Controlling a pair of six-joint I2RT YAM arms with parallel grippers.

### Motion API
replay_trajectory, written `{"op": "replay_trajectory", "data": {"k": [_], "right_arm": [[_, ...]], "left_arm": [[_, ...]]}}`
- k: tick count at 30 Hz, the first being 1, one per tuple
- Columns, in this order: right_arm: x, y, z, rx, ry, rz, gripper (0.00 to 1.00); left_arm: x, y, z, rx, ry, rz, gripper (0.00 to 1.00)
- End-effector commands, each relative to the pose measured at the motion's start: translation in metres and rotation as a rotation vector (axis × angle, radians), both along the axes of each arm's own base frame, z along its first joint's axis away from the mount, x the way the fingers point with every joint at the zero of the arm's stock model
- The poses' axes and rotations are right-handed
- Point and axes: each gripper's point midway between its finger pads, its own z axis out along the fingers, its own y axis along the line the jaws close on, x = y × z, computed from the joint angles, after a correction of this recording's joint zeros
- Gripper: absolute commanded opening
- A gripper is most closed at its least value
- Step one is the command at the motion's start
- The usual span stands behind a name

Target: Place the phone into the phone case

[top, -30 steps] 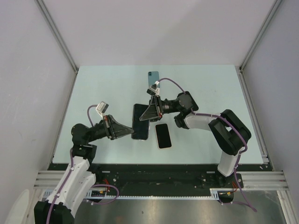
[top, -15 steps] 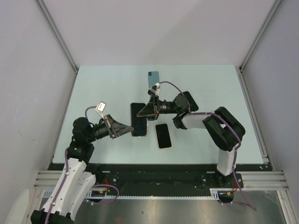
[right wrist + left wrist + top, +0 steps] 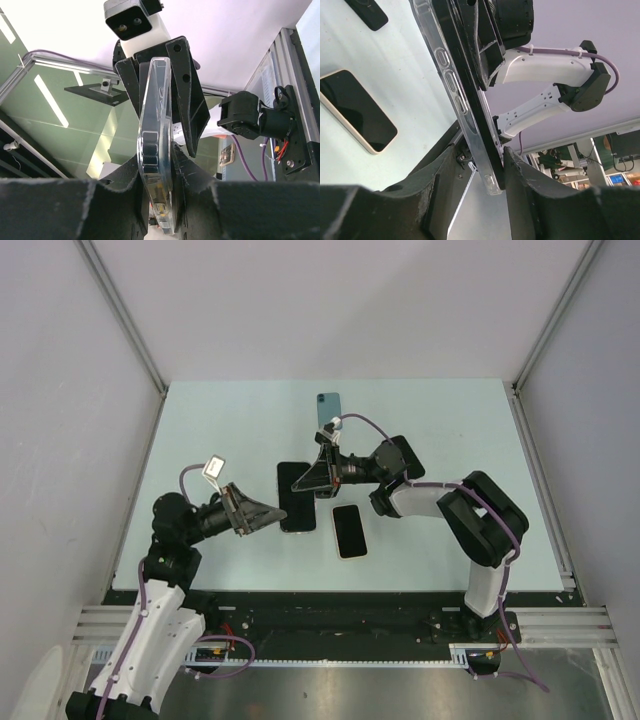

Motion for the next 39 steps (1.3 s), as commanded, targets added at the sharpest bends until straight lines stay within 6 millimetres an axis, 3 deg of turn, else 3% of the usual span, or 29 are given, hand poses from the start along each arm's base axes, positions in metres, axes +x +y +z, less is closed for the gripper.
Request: {"op": "replay_trajectory", "data": {"k": [1,4,5,6,7,10,11,12,15,18,20,23,26,34,39], "right_arm": [[-0.037,-0.024,0.079,0.277,-0.301,0.028,0.13],[-0.042,-0.022,0.076,0.273,-0.302,0.046,0.14],[-0.042,-0.021,0.076,0.271,-0.297,0.048,0.14],[-0.043,-0.020,0.075,0.270,-0.291,0.051,0.15],[-0.042,-0.019,0.074,0.268,-0.283,0.049,0.19],[-0.037,-0.015,0.073,0.276,-0.262,0.025,0.30],[-0.034,-0.014,0.073,0.280,-0.258,0.010,0.32],[-0.033,-0.013,0.073,0.283,-0.264,0.003,0.33],[-0.026,-0.011,0.067,0.275,-0.254,-0.014,0.33],[-0.024,-0.009,0.061,0.267,-0.253,-0.013,0.23],[-0.026,-0.009,0.060,0.264,-0.260,-0.005,0.11],[-0.031,-0.010,0.055,0.252,-0.291,0.020,0.05],[-0.036,-0.010,0.050,0.237,-0.297,0.049,0.04],[-0.049,-0.010,0.038,0.213,-0.316,0.099,0.04],[-0.052,-0.012,0.032,0.200,-0.320,0.110,0.04]], "left_arm": [[-0.003,-0.001,0.002,-0.014,-0.036,-0.019,0.47],[-0.002,-0.001,0.001,-0.019,-0.033,-0.019,0.38],[-0.002,-0.002,0.001,-0.016,-0.034,-0.020,0.28],[-0.001,-0.001,0.000,-0.011,-0.033,-0.019,0.08],[0.000,-0.002,-0.003,-0.003,-0.021,-0.021,0.00],[0.006,0.002,-0.019,0.067,0.026,0.012,0.00],[0.017,0.006,-0.018,0.104,0.014,0.070,0.00],[0.015,0.012,-0.041,0.191,0.071,0.085,0.00],[0.012,0.013,-0.053,0.218,0.121,0.072,0.00],[0.012,0.012,-0.046,0.198,0.092,0.076,0.00],[0.012,0.011,-0.037,0.187,0.064,0.077,0.03],[0.014,0.011,-0.026,0.184,0.043,0.079,0.30],[0.018,0.010,-0.021,0.181,0.043,0.072,0.41],[0.033,0.006,-0.003,0.131,0.046,0.075,0.42],[0.042,0.009,-0.006,0.155,0.059,0.095,0.34]]}}
